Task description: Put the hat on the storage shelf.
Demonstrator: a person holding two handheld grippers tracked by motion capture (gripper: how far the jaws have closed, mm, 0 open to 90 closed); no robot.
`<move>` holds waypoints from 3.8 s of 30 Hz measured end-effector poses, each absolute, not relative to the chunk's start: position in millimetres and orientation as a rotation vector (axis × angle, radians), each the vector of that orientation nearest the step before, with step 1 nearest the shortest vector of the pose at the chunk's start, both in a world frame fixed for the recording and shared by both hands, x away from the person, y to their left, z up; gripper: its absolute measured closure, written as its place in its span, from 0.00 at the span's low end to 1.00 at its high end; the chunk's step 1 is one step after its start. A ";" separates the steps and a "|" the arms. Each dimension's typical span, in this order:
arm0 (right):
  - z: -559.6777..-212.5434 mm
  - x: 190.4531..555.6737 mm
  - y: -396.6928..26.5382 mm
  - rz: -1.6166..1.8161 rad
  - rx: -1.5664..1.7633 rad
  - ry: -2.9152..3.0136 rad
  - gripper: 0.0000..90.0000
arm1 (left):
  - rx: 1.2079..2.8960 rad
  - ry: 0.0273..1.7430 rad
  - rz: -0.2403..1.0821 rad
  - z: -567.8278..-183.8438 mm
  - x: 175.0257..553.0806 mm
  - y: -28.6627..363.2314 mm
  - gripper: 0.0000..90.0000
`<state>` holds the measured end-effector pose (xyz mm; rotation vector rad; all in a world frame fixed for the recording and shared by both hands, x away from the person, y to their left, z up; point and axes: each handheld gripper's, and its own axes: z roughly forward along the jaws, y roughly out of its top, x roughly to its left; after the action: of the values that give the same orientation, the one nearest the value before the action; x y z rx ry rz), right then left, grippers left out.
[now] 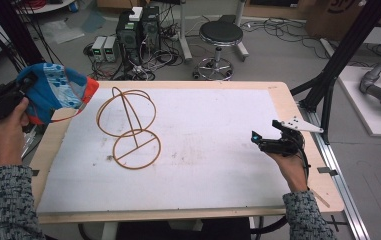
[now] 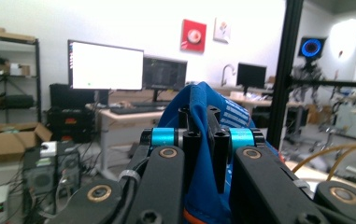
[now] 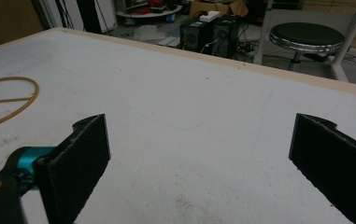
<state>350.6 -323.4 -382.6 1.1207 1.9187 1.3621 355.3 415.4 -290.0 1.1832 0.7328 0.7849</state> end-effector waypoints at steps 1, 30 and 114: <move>-382.5 350.3 -323.0 1.363 1.125 1.921 0.06 | 1.176 0.725 0.780 -287.7 355.2 415.5 0.98; -376.2 349.2 -322.3 1.377 1.103 1.916 0.06 | 1.180 0.554 0.644 -228.9 361.0 342.5 0.97; -370.3 349.4 -322.1 1.394 1.078 1.909 0.06 | 1.509 0.462 0.651 -265.8 349.1 255.0 0.78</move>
<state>349.4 -322.1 -370.3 1.0783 1.9093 1.3937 349.1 255.0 -265.8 1.5092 0.4625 0.6509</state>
